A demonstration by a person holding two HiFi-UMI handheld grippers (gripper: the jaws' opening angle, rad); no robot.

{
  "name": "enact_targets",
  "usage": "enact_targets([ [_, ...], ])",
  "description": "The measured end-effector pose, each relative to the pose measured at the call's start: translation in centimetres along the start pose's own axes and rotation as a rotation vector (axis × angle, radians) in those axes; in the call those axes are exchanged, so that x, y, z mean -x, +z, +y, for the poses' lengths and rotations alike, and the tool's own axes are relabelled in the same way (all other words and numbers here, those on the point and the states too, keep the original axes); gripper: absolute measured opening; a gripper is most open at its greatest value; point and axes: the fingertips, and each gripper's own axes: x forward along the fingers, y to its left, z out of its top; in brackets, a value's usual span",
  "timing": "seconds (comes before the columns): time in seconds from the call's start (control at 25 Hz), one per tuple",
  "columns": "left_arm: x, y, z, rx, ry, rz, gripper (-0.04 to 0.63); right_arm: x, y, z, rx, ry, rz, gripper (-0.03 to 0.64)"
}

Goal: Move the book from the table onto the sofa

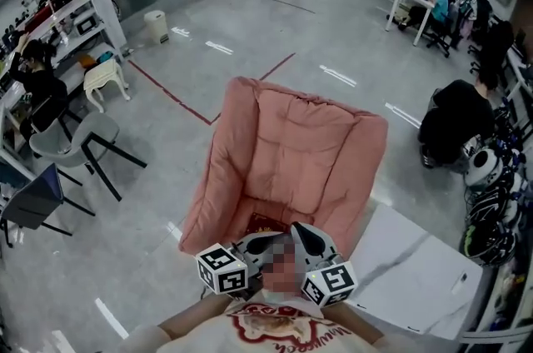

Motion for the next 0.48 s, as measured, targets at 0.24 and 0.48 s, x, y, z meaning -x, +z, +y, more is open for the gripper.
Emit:
enact_targets([
  [0.24, 5.2, -1.8, -4.3, -0.047, -0.058, 0.018, 0.003, 4.1, -0.3, 5.7, -0.02, -0.078, -0.061, 0.0],
  [0.48, 13.7, -4.9, -8.4, -0.072, -0.091, 0.036, 0.003, 7.9, -2.6, 14.7, -0.021, -0.115, -0.084, 0.001],
])
